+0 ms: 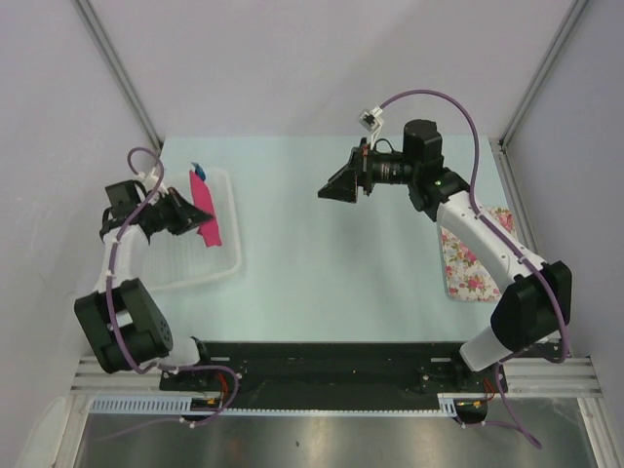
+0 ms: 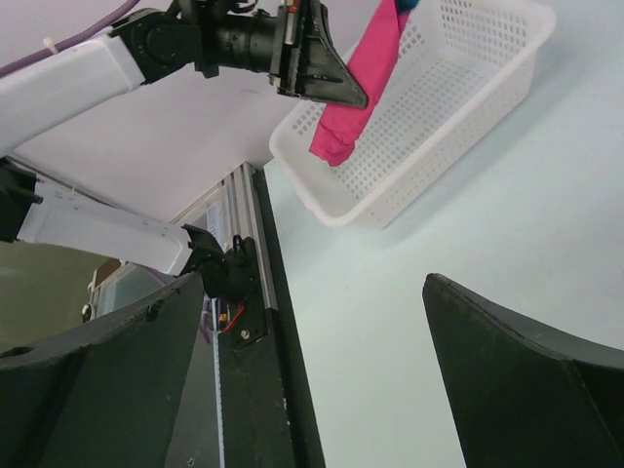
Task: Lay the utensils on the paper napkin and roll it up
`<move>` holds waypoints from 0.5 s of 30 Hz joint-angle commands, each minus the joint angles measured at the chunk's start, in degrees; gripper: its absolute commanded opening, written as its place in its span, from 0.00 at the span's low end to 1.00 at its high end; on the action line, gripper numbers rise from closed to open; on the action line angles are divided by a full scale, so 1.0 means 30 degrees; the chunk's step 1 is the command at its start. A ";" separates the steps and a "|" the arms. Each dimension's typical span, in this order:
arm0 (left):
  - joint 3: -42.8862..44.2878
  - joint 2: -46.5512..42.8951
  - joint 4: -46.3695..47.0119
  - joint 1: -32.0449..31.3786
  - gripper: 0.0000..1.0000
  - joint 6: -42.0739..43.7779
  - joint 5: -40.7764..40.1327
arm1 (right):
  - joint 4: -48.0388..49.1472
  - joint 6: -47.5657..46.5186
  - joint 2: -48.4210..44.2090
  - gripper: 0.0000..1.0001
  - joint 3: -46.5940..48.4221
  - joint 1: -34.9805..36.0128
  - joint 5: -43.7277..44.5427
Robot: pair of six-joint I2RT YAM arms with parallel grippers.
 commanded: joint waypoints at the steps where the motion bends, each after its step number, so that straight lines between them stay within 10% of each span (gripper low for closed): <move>1: 0.0583 0.1694 -0.2023 0.0669 0.00 0.3203 0.0090 | -0.0214 -0.0463 0.0283 1.00 0.0608 -0.0266 -0.0157; 15: 0.2456 0.8437 -0.0971 0.0554 0.00 0.3381 -0.0992 | -0.0302 -0.0258 0.1161 1.00 0.0696 -0.0823 -0.0362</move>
